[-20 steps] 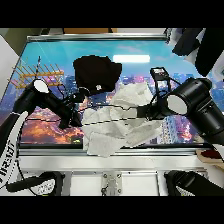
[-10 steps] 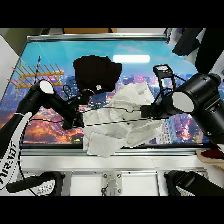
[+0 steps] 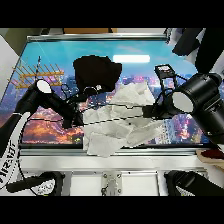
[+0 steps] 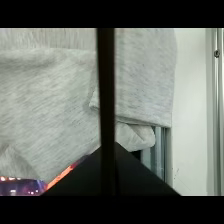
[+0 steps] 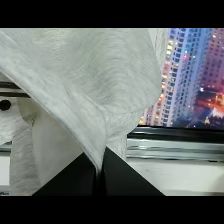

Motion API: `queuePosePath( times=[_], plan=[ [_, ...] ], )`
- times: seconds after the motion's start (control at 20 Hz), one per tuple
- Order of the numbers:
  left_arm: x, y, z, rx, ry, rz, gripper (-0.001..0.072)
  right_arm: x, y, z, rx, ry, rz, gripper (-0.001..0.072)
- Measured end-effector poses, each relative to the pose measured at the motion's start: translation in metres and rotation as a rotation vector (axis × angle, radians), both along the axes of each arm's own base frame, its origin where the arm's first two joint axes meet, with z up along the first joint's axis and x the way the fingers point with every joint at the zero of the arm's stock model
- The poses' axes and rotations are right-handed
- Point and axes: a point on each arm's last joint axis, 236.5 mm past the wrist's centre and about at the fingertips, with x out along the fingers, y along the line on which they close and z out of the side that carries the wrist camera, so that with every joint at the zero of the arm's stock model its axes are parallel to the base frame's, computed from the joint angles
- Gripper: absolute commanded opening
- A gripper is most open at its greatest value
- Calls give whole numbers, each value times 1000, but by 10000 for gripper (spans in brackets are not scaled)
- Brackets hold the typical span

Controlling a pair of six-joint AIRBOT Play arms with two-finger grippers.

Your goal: Fold the clothes and pants, and hang the long-sleeved shirts on hangers.

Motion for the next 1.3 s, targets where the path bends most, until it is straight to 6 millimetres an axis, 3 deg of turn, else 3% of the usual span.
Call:
queuePosePath(
  times=[0.4,0.8,1.3],
  plan=[
    [-2,-21,3,-34,-17,-25,14,13,11,10,52,-62,12,15],
    [-3,-25,3,-37,-22,-33,15,23,15,17,56,-108,34,14],
    [-3,-25,3,-37,-22,-33,15,21,81,20,136,-161,201,14]
  ],
)
